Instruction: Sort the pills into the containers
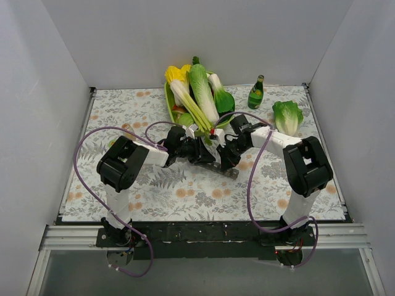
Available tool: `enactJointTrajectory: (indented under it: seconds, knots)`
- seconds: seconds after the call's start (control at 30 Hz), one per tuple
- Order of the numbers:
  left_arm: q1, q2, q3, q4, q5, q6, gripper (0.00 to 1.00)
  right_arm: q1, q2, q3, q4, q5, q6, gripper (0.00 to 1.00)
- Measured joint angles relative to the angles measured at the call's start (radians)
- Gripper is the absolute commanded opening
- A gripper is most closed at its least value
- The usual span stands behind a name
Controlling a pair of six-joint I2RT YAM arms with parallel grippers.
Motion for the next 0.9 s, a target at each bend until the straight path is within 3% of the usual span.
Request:
enactJointTrajectory:
  seconds: [0.27,0.63,0.7,0.73,0.77,0.83,0.9]
  knots:
    - [0.0,0.0,0.0,0.003,0.0,-0.008,0.34,0.007,-0.027,0.018,-0.033,0.002,-0.05,0.08]
    - [0.001,-0.107,0.076,-0.157,-0.026,-0.016,0.69,-0.054,-0.261,0.035,-0.091,-0.015,-0.125,0.17]
    - [0.002,-0.209,0.08,-0.214,-0.049,0.006,0.77,-0.098,-0.338,0.035,-0.105,-0.011,-0.13,0.27]
    - [0.003,-0.283,0.08,-0.248,-0.064,0.021,0.9,-0.133,-0.395,0.035,-0.107,-0.004,-0.134,0.34]
    - [0.003,-0.361,0.08,-0.278,-0.087,0.04,0.98,-0.153,-0.439,0.035,-0.108,0.001,-0.134,0.57]
    - [0.004,-0.54,0.08,-0.349,-0.152,0.105,0.98,-0.208,-0.566,0.032,-0.1,0.021,-0.122,0.75]
    - [0.011,-0.733,0.085,-0.419,-0.239,0.163,0.98,-0.259,-0.696,0.029,-0.095,0.024,-0.108,0.83]
